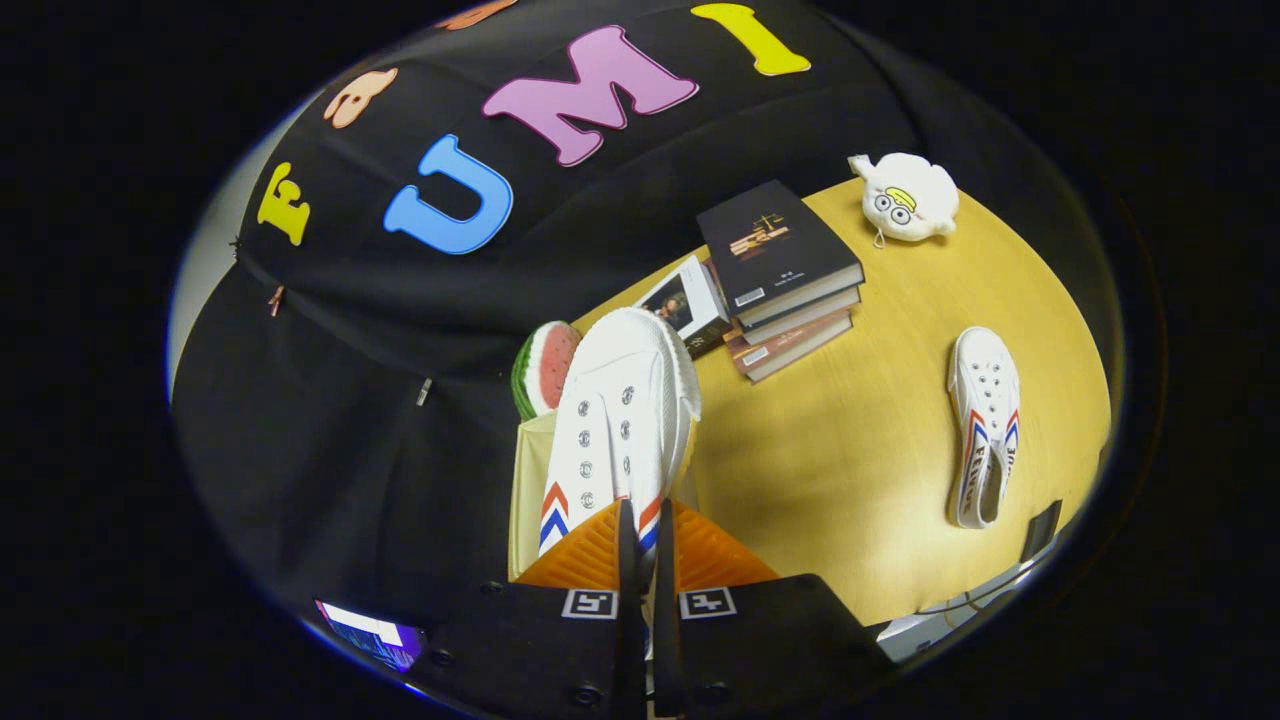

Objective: Open the storage box then place both shoes into the box .Put the left shoe in first, then the right shoe, with the right side of both shoes facing outward in a uniform manner.

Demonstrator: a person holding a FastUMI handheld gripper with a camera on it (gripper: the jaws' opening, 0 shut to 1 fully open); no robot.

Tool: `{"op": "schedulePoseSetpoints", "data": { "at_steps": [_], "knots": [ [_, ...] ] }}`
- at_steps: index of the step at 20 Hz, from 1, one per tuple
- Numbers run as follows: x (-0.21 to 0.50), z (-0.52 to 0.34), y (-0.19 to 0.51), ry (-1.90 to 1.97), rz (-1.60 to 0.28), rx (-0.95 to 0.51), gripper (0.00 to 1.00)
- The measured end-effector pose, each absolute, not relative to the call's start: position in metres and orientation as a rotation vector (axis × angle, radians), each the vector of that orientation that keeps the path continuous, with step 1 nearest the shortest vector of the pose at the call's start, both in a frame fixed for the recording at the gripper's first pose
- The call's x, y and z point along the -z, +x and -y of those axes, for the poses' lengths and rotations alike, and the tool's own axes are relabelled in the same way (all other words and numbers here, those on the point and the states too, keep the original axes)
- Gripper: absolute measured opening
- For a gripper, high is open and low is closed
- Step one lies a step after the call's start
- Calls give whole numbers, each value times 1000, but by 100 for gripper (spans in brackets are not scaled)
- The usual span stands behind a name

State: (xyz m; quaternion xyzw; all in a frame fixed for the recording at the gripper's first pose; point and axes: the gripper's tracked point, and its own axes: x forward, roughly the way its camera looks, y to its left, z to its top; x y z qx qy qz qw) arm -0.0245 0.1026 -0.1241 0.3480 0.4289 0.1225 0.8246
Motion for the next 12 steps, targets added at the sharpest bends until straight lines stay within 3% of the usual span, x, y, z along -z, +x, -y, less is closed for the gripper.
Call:
{"op": "schedulePoseSetpoints", "data": {
  "at_steps": [6, 12],
  "knots": [
    [92, -162, -20, 799, -875, -309, 8],
    [115, -234, -16, 822, -938, -300, 8]
  ]
}}
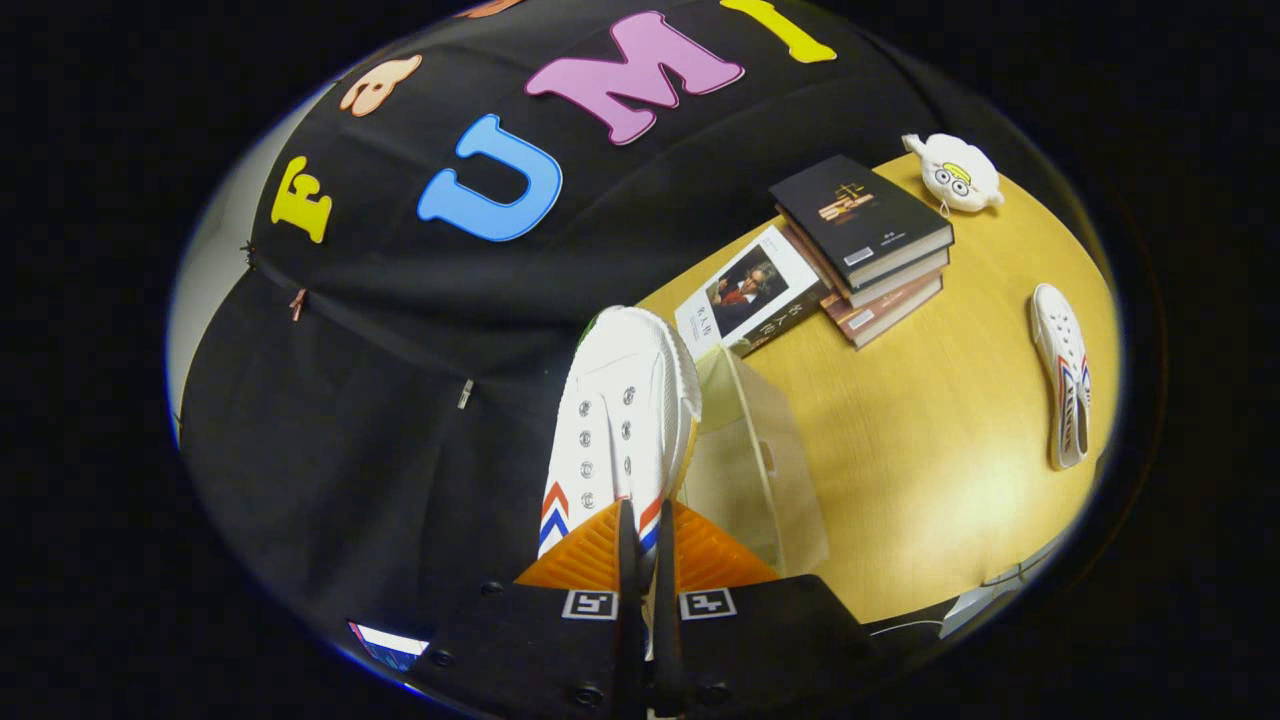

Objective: Open the storage box then place both shoes into the box .Put the left shoe in first, then the right shoe, with the right side of both shoes facing outward in a uniform manner.

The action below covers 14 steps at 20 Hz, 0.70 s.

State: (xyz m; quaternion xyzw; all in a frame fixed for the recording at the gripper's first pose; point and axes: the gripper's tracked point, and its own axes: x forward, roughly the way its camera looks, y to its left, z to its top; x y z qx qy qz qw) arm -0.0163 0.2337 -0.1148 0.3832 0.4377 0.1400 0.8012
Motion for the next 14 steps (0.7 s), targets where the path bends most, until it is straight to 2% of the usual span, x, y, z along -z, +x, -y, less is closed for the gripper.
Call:
{"op": "schedulePoseSetpoints", "data": {
  "at_steps": [8, 14],
  "knots": [
    [179, -316, 3, 715, -1053, -318, 8],
    [201, -340, 10, 616, -1106, -310, 8]
  ]
}}
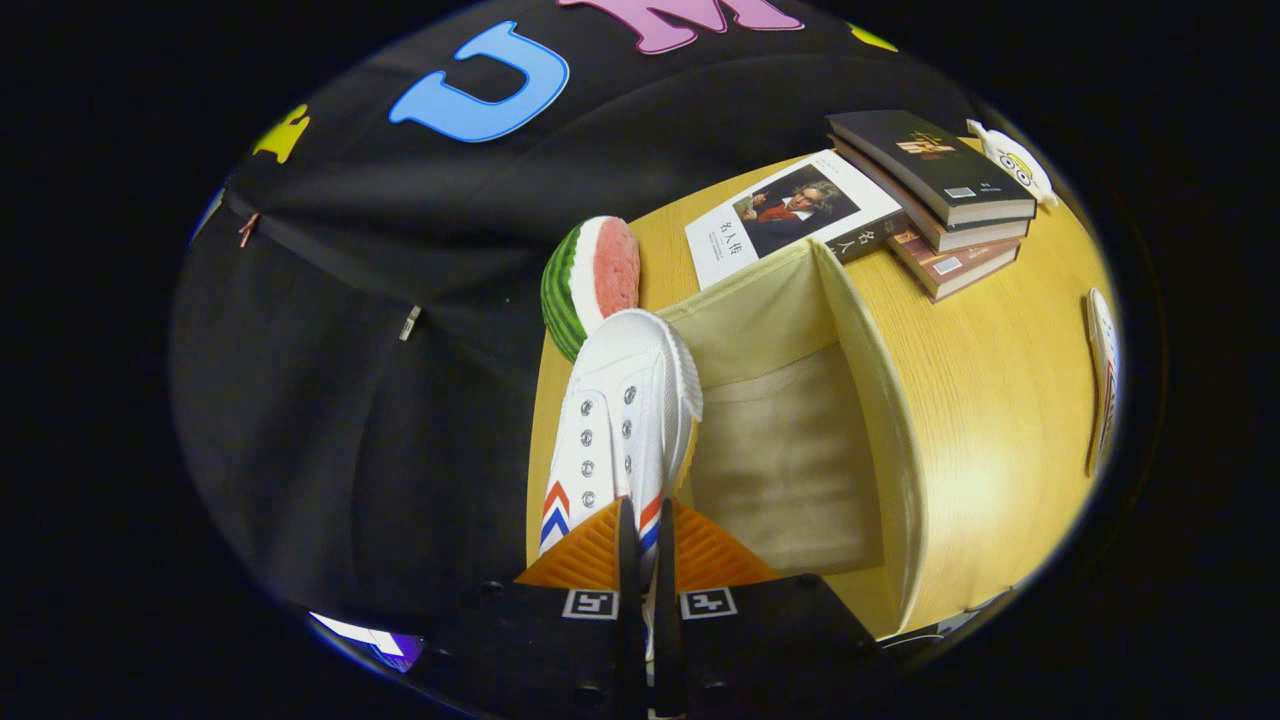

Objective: Open the storage box then place both shoes into the box .Put the left shoe in first, then the right shoe, with the right side of both shoes facing outward in a uniform manner.

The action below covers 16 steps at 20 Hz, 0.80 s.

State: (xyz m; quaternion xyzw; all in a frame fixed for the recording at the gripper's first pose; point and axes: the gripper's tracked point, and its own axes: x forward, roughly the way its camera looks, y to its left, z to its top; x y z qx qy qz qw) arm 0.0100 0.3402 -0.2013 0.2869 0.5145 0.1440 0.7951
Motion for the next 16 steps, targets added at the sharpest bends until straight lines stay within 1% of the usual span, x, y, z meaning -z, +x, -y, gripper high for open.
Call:
{"op": "schedulePoseSetpoints", "data": {
  "at_steps": [5, 7, 8, 9, 10, 12, 16],
  "knots": [
    [206, -349, 11, 586, -1133, -339, 9],
    [207, -331, 17, 532, -1106, -304, 20],
    [205, -322, 23, 516, -1079, -307, 47],
    [200, -322, 25, 555, -1061, -340, 74],
    [195, -323, 21, 602, -1070, -355, 100],
    [183, -312, 25, 635, -1050, -360, 99],
    [152, -266, 31, 608, -939, -332, 99]
  ]
}}
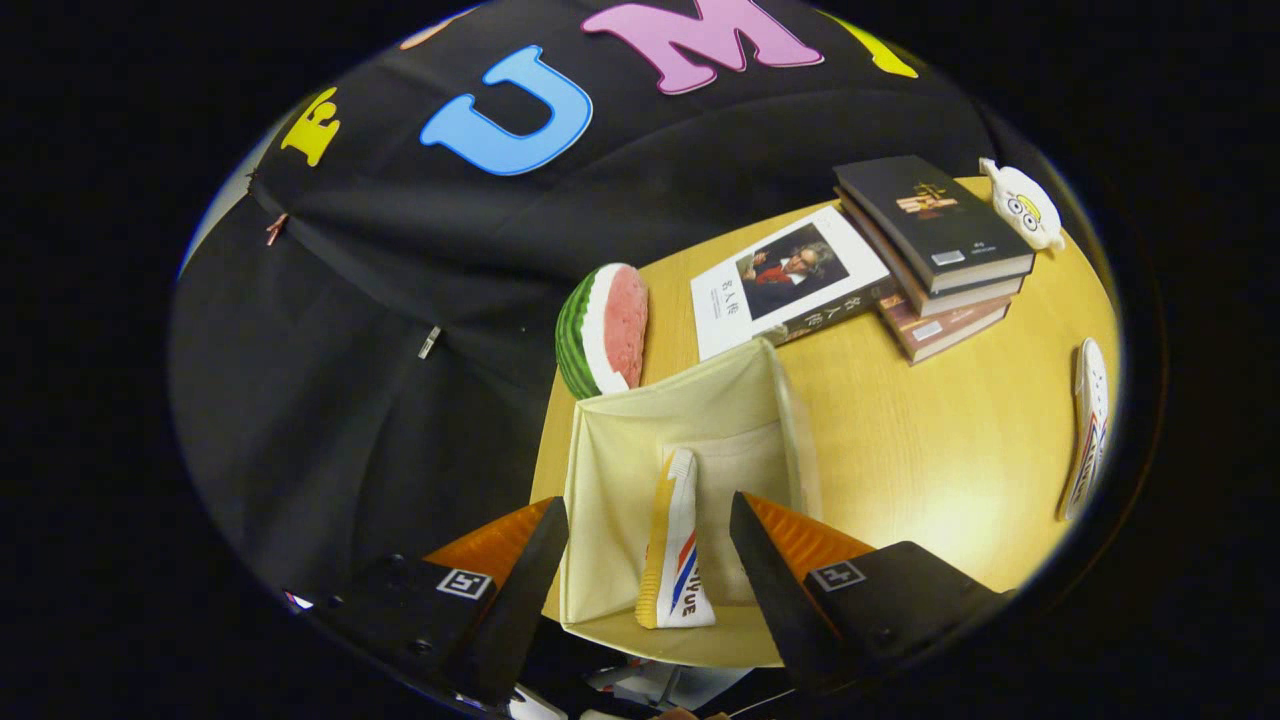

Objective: Open the storage box then place both shoes into the box .Put the left shoe in first, then the right shoe, with the right side of both shoes facing outward in a uniform manner.

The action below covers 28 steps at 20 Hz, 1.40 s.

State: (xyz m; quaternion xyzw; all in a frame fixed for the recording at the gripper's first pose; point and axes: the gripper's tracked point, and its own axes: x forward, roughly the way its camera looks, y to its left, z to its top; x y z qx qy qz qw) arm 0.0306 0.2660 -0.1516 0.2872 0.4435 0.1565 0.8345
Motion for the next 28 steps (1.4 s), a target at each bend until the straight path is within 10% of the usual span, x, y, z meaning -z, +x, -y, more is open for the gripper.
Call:
{"op": "schedulePoseSetpoints", "data": {
  "at_steps": [10, 28],
  "knots": [
    [124, -40, 31, 485, -780, -127, 99],
    [334, 176, -55, 481, -1080, 90, 99]
  ]
}}
